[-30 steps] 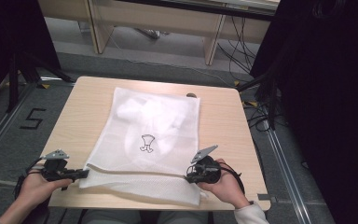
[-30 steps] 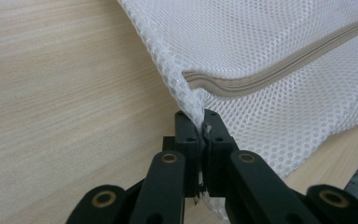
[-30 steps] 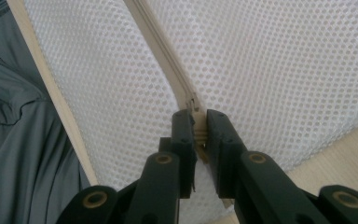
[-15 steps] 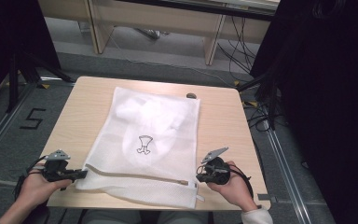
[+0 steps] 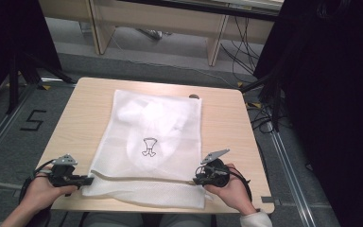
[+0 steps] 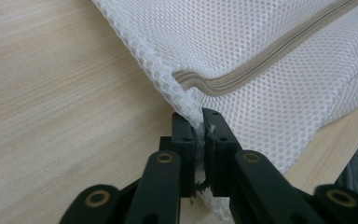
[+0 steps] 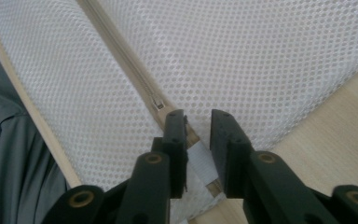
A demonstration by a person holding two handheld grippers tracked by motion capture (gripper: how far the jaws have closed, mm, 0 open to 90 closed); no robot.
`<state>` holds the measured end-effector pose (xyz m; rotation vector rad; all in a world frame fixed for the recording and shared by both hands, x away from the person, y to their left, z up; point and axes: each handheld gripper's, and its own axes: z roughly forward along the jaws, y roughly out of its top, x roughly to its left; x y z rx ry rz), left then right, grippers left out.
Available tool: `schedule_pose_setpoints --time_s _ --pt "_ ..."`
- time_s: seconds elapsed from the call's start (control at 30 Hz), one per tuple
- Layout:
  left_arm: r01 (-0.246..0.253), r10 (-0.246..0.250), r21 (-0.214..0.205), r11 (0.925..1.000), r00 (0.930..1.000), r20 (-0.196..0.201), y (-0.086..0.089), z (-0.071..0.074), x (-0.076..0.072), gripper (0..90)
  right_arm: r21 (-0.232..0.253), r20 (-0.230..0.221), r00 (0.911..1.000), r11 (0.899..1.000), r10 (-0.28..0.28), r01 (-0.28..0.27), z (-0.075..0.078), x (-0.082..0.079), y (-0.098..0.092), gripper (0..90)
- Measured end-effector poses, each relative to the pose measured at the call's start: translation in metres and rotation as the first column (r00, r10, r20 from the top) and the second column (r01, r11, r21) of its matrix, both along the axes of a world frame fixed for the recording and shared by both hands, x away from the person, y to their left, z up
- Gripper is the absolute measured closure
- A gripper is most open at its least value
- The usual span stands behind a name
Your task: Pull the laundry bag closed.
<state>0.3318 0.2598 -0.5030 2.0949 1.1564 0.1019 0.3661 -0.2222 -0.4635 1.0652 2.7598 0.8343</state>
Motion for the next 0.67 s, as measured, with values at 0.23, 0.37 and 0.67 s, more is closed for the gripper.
schedule_pose_setpoints --time_s 0.23,0.37,0.67 --pt "-0.003 0.002 0.003 1.0 0.9911 0.133 0.011 0.005 -0.004 45.9 0.032 0.054 0.9944 0.996 -0.091 0.089 0.0 0.003 -0.006 57.1" --pt "-0.061 0.062 -0.011 0.9981 0.977 0.204 0.015 0.008 -0.003 31.5 0.059 0.075 0.9867 0.988 -0.144 0.14 0.0 0.006 -0.012 50.9" --pt "-0.094 0.102 -0.043 0.9946 0.9614 0.256 0.012 0.011 -0.002 28.0 0.064 0.111 0.9788 0.984 -0.172 0.166 0.0 0.008 -0.019 50.1"
